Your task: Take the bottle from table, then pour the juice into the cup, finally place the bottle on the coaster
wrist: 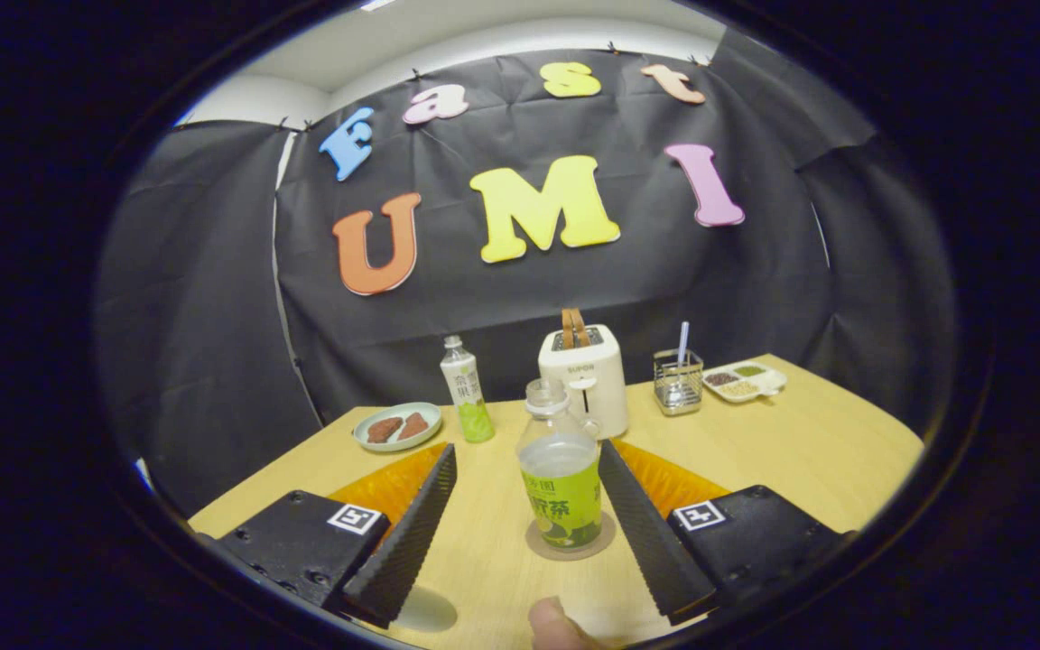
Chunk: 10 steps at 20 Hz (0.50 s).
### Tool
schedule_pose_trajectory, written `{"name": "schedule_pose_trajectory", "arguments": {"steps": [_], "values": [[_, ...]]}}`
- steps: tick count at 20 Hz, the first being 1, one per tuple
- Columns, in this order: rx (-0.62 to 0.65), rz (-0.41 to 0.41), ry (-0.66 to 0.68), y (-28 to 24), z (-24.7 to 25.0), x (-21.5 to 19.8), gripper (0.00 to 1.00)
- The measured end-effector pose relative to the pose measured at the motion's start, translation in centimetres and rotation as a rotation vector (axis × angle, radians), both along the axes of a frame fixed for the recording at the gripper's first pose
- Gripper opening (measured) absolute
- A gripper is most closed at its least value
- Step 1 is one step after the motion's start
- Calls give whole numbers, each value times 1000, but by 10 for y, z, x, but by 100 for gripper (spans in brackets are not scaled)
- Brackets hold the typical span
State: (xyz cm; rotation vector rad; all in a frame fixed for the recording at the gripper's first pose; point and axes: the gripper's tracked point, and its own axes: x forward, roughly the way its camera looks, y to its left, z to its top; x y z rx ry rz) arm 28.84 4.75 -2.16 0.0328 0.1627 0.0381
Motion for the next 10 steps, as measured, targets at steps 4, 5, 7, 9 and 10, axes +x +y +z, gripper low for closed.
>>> {"name": "schedule_pose_trajectory", "arguments": {"steps": [4, 5, 7, 9, 10], "values": [[-67, -29, -48, 4, 33, -54, 100], [-89, -52, -62, 1, 40, -69, 100], [-125, -79, -94, 4, 55, -99, 100], [-157, -110, -116, 5, 60, -132, 100], [-163, -109, -127, 9, 65, -147, 100]]}}
